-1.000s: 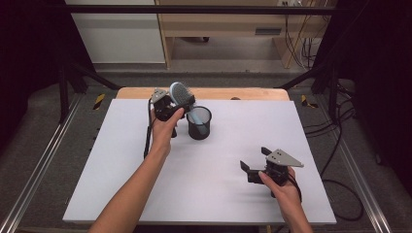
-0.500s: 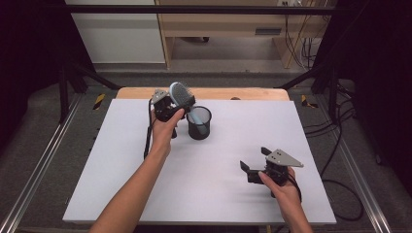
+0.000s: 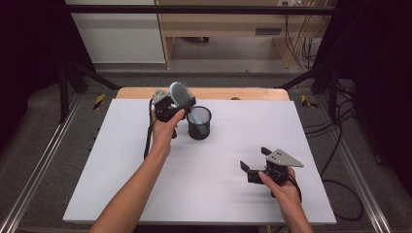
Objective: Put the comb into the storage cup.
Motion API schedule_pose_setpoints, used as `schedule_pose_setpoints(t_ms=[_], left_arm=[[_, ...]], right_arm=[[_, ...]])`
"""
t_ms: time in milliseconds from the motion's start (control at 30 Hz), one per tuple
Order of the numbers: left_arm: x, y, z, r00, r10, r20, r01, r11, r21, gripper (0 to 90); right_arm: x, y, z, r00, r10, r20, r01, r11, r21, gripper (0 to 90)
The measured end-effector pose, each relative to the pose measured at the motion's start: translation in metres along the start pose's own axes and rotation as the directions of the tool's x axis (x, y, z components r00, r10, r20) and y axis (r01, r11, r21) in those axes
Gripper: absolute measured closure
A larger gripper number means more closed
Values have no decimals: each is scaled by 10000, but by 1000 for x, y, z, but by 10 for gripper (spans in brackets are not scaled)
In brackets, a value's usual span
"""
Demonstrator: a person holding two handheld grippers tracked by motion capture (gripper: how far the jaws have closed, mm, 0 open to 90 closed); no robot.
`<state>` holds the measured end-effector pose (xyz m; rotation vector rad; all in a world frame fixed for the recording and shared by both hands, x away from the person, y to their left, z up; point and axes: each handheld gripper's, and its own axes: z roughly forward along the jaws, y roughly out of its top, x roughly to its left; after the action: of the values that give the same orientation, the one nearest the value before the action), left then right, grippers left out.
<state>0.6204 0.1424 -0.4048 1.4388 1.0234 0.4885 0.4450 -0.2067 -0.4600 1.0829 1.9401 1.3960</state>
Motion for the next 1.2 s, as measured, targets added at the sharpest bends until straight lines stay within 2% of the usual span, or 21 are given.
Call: schedule_pose_setpoints(t_ms=[300,733,900,1200], left_arm=[[-1,0,0,9999,147,-76,-147,9999,7,202],[-1,0,0,9998,156,-126,-156,9999,35,175],[-5,-1,2,9983,573,-125,-570,9982,183,156],[-5,-1,2,9983,518,-267,-513,9985,197,99]], right_arm=[[0,0,0,10000,-4,4,4,10000,6,51],[0,0,0,10000,-13,-12,13,10000,17,51],[0,0,0,10000,-30,-6,30,10000,29,52],[0,0,1,10000,-33,-5,33,10000,34,51]])
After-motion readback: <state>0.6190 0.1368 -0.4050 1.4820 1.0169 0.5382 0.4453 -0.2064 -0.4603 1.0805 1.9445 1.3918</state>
